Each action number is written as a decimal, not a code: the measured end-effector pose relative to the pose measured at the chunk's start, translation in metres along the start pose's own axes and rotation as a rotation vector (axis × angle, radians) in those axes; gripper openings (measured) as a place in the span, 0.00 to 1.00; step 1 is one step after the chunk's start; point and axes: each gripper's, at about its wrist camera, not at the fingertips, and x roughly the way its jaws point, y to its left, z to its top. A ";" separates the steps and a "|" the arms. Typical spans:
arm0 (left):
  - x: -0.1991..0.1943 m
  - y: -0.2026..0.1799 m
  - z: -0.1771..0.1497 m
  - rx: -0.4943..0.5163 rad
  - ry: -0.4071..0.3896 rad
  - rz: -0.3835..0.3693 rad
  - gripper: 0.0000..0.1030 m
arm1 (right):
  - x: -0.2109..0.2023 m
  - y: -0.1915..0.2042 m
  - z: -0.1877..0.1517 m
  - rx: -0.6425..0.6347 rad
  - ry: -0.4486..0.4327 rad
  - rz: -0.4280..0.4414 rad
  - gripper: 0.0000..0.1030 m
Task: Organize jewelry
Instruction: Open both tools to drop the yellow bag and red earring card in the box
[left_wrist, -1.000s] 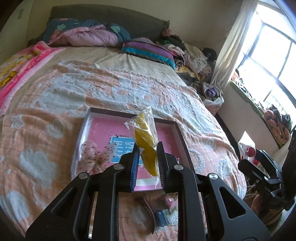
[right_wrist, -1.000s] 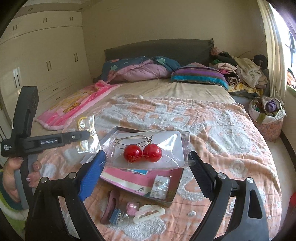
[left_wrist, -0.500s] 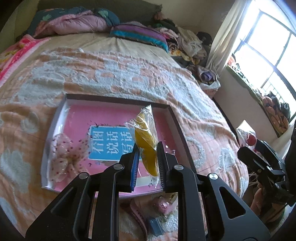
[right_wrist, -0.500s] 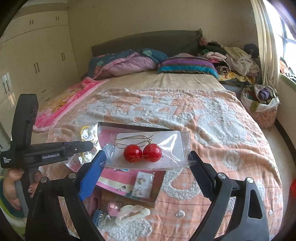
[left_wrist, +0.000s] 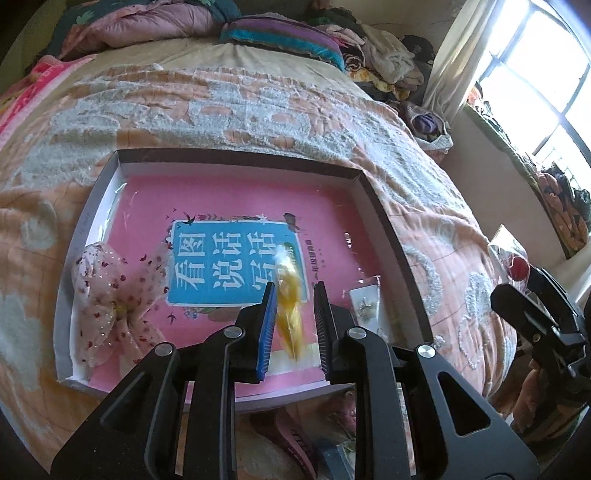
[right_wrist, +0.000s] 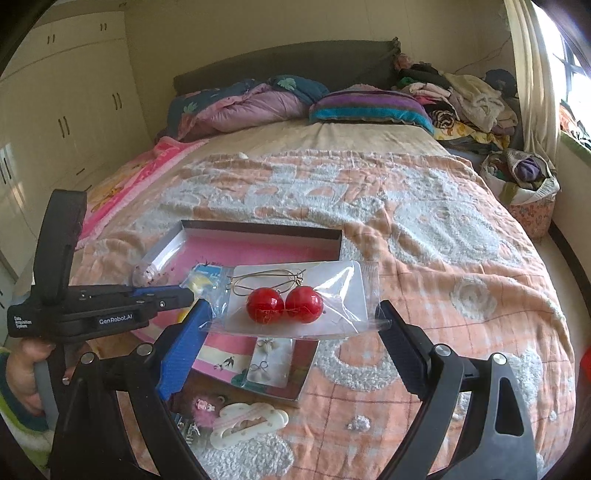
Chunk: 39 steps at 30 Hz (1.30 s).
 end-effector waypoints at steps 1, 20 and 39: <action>0.000 0.002 0.000 -0.005 0.001 0.005 0.13 | 0.002 0.001 0.000 -0.005 0.003 0.003 0.86; -0.049 0.060 -0.014 -0.095 -0.098 0.192 0.74 | 0.065 0.025 -0.015 -0.079 0.130 0.026 0.87; -0.092 0.056 -0.029 -0.111 -0.151 0.215 0.84 | 0.010 0.030 -0.022 -0.024 0.065 0.067 0.95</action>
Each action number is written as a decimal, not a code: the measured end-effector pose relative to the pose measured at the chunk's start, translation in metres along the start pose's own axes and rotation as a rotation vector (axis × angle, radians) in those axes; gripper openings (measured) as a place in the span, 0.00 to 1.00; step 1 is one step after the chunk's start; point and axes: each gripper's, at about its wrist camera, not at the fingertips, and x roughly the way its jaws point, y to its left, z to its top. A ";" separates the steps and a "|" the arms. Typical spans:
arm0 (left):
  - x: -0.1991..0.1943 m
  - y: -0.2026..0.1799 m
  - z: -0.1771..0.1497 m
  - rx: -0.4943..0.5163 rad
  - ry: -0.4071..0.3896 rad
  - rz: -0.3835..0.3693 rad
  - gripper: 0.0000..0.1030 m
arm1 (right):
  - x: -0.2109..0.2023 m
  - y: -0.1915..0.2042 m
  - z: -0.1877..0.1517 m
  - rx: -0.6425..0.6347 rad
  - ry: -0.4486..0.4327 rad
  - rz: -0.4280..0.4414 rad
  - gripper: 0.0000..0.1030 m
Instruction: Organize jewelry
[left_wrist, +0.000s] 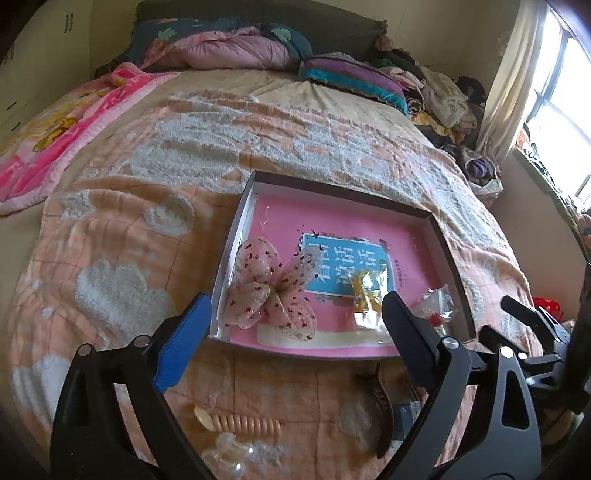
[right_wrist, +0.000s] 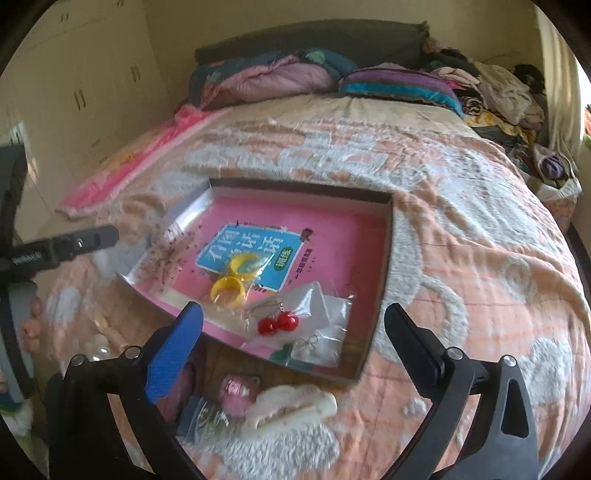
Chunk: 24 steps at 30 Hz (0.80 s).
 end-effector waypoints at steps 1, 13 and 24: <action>-0.005 0.000 -0.001 -0.001 -0.006 0.000 0.84 | -0.010 -0.002 -0.001 0.010 -0.014 0.001 0.96; -0.049 -0.004 -0.017 -0.010 -0.065 -0.009 0.84 | -0.083 -0.002 -0.007 0.023 -0.128 -0.016 0.96; -0.092 -0.004 -0.031 -0.017 -0.132 -0.023 0.84 | -0.128 0.008 -0.020 0.021 -0.199 -0.017 0.96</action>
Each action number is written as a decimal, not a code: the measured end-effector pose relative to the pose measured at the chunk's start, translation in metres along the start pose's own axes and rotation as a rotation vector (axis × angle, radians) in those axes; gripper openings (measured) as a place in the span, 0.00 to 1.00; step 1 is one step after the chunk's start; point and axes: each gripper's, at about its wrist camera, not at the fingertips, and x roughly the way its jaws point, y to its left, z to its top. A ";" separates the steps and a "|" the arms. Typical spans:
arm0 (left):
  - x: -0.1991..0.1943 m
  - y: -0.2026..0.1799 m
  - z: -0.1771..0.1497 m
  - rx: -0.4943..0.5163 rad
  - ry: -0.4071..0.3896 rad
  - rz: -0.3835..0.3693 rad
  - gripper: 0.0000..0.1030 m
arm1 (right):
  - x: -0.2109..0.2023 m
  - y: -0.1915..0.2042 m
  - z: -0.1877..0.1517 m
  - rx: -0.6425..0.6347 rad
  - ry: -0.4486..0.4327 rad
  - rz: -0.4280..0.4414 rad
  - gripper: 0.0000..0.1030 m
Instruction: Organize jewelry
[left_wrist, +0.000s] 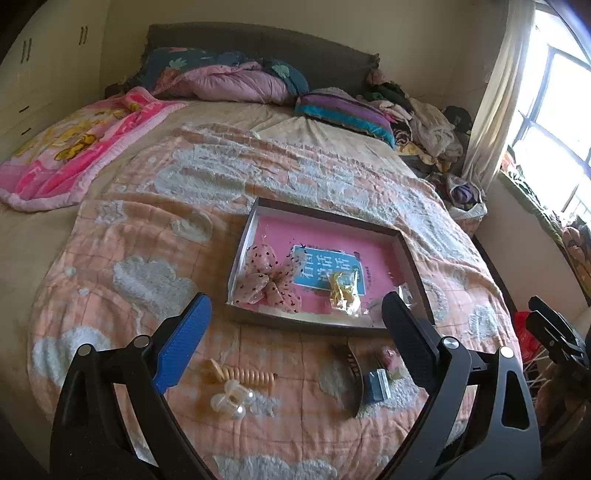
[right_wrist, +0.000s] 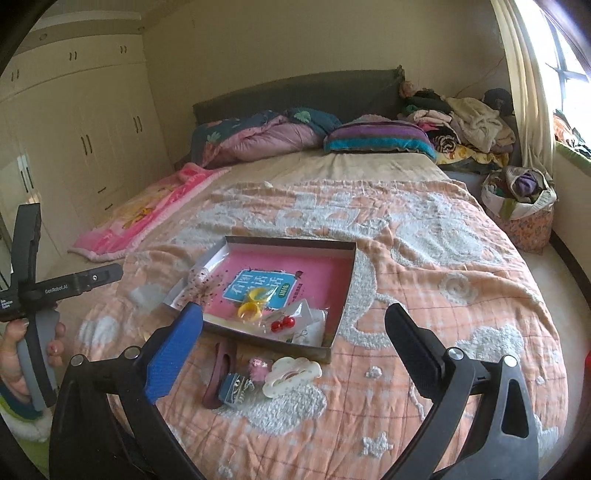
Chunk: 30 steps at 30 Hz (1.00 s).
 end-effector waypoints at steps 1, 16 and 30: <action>-0.004 0.000 -0.001 -0.001 -0.006 0.002 0.84 | -0.004 0.001 -0.001 -0.001 -0.006 0.002 0.96; -0.042 -0.011 -0.025 0.043 -0.031 -0.016 0.84 | -0.038 0.020 -0.014 -0.035 -0.034 0.019 0.96; -0.059 -0.008 -0.047 0.050 -0.018 0.010 0.84 | -0.042 0.038 -0.036 -0.061 0.010 0.062 0.96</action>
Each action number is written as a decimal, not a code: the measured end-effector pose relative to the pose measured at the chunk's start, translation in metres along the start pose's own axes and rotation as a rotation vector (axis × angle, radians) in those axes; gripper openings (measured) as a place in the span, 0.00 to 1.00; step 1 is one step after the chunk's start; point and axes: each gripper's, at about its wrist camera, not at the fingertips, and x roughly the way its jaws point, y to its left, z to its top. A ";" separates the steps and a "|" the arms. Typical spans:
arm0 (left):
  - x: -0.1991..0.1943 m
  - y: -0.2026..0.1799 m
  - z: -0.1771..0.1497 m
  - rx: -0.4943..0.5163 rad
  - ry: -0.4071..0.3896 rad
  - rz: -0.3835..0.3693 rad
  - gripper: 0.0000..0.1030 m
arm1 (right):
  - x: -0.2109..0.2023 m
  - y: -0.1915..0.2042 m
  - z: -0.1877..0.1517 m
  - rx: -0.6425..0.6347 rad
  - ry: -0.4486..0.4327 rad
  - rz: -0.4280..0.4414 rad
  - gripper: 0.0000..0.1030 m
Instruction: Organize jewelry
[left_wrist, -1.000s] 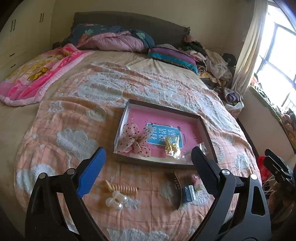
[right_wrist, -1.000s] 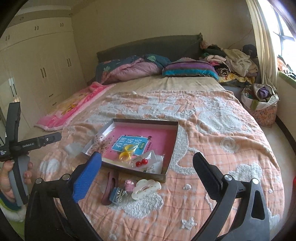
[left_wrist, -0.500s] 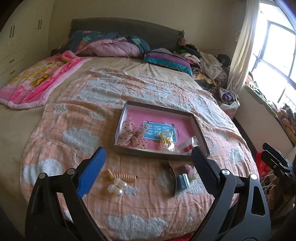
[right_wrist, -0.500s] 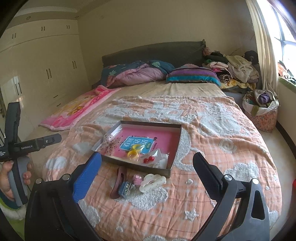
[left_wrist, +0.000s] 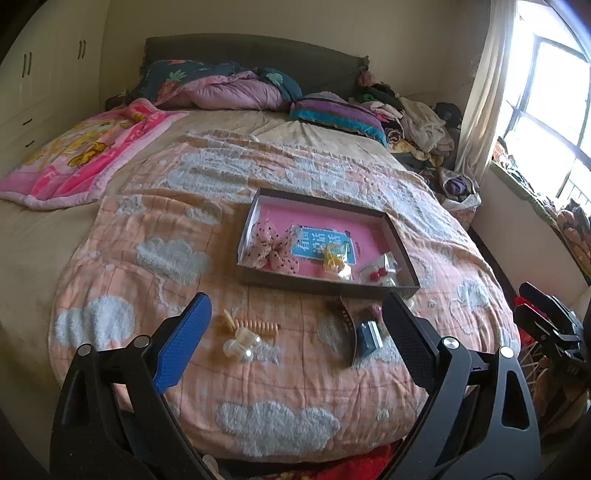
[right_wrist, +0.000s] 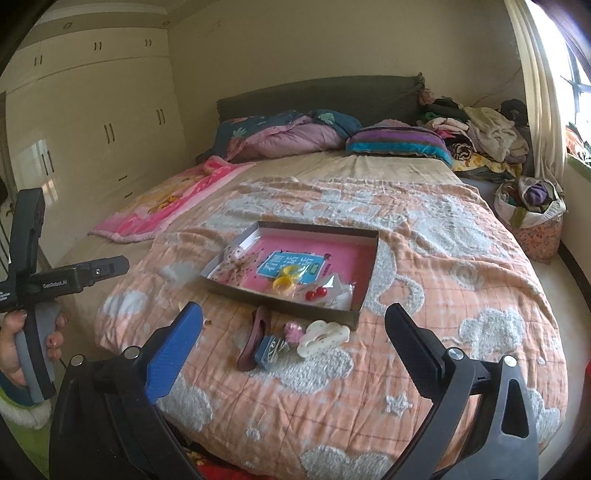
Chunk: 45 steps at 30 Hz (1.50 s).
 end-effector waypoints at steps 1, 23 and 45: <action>-0.001 0.001 -0.003 0.002 0.003 0.003 0.84 | 0.000 0.003 -0.002 -0.004 0.004 0.005 0.96; 0.011 0.016 -0.050 0.027 0.100 0.051 0.84 | 0.021 0.036 -0.042 -0.071 0.122 0.058 0.96; 0.081 0.041 -0.076 0.021 0.217 0.086 0.84 | 0.095 0.032 -0.067 -0.056 0.264 0.038 0.95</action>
